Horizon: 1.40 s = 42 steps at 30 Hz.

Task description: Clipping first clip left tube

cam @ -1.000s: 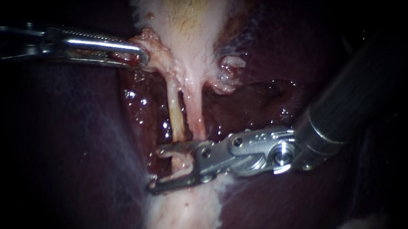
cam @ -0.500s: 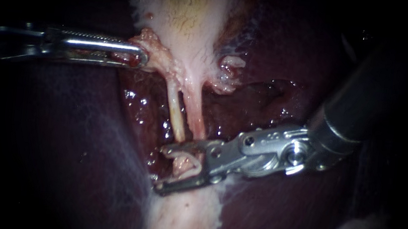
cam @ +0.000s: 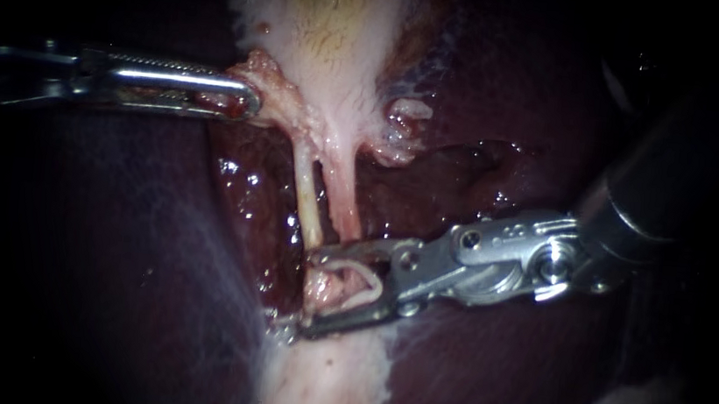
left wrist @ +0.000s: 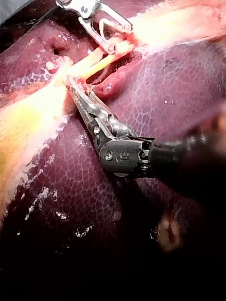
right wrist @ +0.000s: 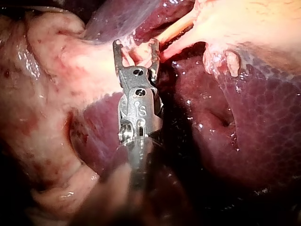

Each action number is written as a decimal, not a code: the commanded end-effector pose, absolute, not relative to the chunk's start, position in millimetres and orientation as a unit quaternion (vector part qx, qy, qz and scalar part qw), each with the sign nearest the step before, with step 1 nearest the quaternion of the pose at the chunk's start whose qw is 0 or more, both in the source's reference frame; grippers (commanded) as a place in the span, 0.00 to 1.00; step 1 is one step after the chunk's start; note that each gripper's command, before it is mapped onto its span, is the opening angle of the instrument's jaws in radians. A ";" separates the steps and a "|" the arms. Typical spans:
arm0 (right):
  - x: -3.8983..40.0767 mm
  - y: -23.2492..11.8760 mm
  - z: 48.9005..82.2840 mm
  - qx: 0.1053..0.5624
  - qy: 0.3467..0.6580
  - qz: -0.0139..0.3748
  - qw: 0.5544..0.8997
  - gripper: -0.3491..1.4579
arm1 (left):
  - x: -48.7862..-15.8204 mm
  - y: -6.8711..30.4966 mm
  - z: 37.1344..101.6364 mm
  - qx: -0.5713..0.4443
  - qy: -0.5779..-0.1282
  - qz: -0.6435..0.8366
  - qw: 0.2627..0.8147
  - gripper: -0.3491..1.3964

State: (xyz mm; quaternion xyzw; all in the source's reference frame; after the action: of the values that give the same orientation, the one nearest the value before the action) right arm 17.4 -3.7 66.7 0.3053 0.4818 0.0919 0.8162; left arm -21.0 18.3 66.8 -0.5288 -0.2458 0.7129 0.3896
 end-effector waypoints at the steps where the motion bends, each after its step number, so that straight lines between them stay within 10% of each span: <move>1: 17.2 -3.6 66.8 0.304 0.482 0.093 0.816 0.47 | -21.0 18.3 66.8 -0.529 -0.246 0.713 0.390 0.00; 42: 19.4 -1.7 73.1 0.313 0.497 0.150 0.795 0.47 | -21.2 18.1 66.5 -0.529 -0.245 0.713 0.390 0.00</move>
State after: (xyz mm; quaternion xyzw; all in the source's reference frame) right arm 19.6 -1.8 73.1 0.3144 0.4971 0.1528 0.7942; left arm -21.2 18.1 66.5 -0.5287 -0.2452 0.7128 0.3901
